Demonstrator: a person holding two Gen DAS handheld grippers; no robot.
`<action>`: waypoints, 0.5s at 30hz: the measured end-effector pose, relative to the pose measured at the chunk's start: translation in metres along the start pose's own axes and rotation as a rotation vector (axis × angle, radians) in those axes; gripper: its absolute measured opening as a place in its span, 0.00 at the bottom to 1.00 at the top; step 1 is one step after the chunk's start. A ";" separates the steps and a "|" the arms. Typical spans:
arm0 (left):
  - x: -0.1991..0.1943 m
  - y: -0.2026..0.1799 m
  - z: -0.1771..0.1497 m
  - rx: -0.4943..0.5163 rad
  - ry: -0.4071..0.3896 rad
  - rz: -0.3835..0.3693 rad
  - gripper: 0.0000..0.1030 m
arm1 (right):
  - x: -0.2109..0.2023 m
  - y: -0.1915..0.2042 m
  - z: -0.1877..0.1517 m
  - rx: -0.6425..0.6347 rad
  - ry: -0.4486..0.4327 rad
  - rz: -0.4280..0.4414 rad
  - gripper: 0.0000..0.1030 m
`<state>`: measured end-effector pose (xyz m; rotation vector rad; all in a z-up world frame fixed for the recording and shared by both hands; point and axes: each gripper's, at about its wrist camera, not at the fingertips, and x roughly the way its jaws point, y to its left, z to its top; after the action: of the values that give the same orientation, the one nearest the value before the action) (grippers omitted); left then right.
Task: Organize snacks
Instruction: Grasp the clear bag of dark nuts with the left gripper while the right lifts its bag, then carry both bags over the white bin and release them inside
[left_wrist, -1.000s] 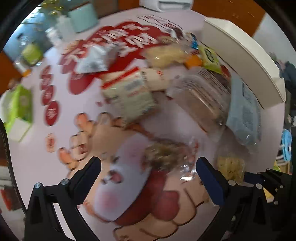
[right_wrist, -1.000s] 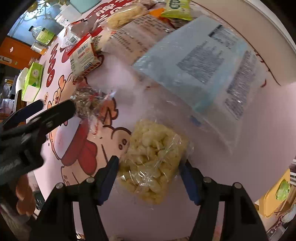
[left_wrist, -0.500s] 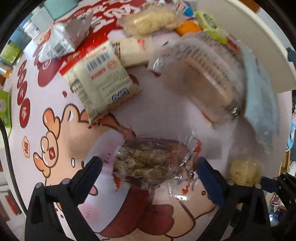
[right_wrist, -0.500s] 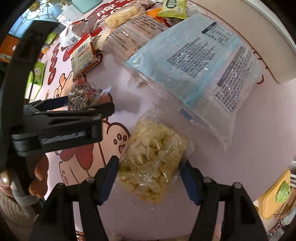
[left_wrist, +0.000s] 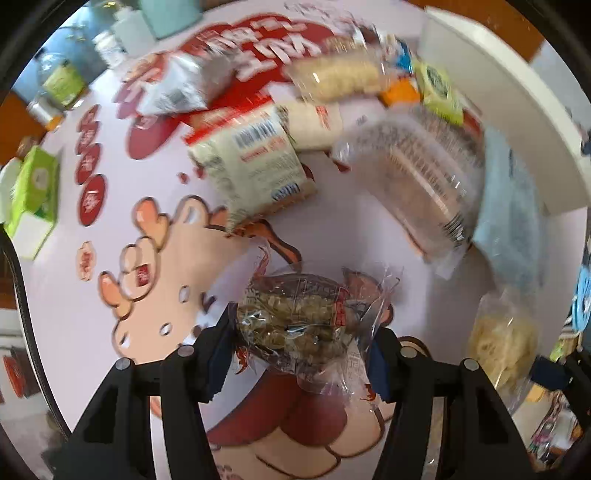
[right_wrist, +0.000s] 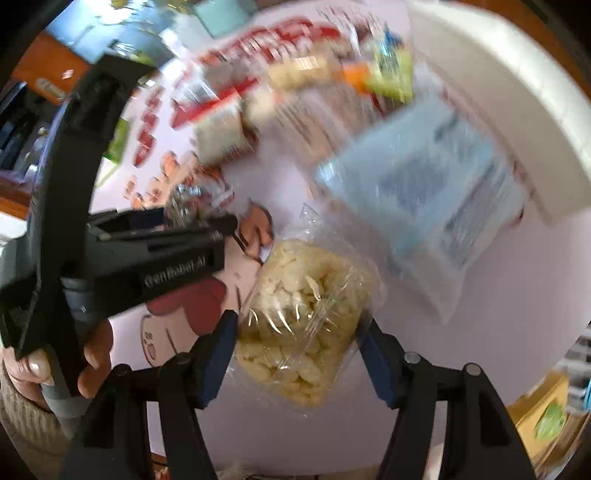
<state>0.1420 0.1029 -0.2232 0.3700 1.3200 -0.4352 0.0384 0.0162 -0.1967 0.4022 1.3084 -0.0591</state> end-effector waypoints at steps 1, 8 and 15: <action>-0.012 0.003 -0.002 -0.015 -0.026 0.006 0.58 | -0.011 0.004 0.003 -0.027 -0.040 -0.010 0.63; -0.088 0.013 0.009 -0.049 -0.180 0.030 0.58 | -0.068 0.002 0.017 -0.101 -0.251 -0.065 0.63; -0.151 -0.033 0.053 -0.033 -0.343 -0.035 0.58 | -0.125 -0.051 0.051 -0.104 -0.424 -0.160 0.63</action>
<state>0.1411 0.0628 -0.0650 0.2324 0.9999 -0.4823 0.0384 -0.0698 -0.0809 0.1809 0.9170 -0.1996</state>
